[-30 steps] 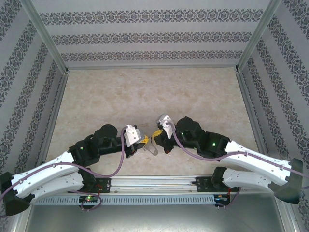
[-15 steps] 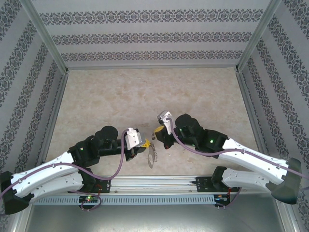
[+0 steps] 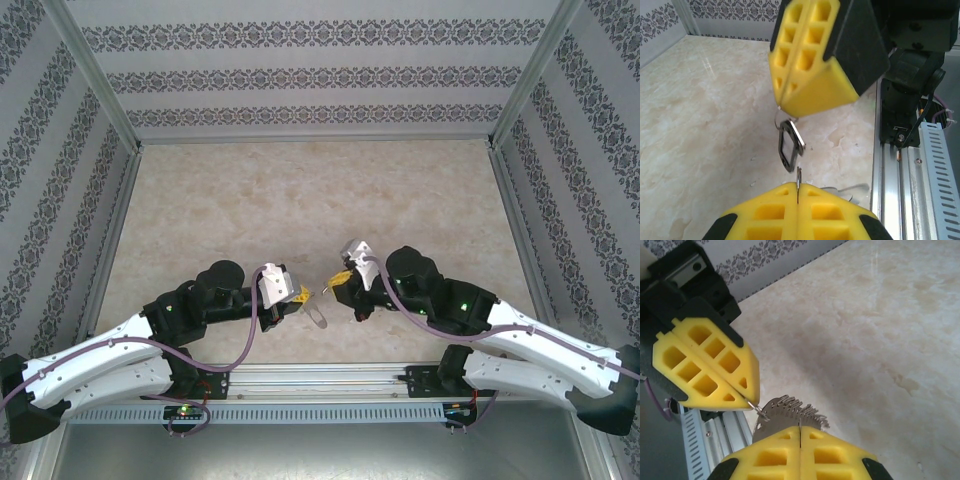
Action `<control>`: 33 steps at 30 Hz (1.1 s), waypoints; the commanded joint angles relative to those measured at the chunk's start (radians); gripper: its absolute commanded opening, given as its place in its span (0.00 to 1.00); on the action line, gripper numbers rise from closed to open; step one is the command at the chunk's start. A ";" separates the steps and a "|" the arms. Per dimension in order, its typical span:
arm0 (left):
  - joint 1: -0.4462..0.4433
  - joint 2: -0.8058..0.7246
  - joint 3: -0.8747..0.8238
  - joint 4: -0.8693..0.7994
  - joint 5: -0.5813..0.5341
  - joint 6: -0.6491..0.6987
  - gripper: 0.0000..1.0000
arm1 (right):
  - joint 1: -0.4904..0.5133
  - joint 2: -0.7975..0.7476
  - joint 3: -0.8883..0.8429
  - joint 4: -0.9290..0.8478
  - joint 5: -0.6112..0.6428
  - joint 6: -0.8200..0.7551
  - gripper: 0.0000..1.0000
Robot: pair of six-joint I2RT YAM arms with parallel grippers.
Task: Put the keys on the keyring
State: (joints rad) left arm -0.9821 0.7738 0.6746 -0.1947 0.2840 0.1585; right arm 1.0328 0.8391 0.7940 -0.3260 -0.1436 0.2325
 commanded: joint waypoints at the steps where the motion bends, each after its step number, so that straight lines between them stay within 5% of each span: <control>1: -0.012 -0.021 0.016 0.041 0.035 0.018 0.00 | 0.033 0.015 -0.009 0.018 0.004 -0.038 0.00; 9: -0.012 -0.038 0.010 0.041 0.051 0.015 0.00 | 0.110 -0.013 -0.062 0.121 0.068 -0.112 0.00; 33: -0.012 -0.023 0.011 0.038 0.040 0.019 0.00 | 0.130 -0.008 -0.047 0.183 0.053 -0.087 0.00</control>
State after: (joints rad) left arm -0.9821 0.7528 0.6746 -0.1944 0.3126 0.1581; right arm 1.1503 0.8528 0.7307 -0.1879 -0.0986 0.1322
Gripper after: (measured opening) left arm 0.046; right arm 0.055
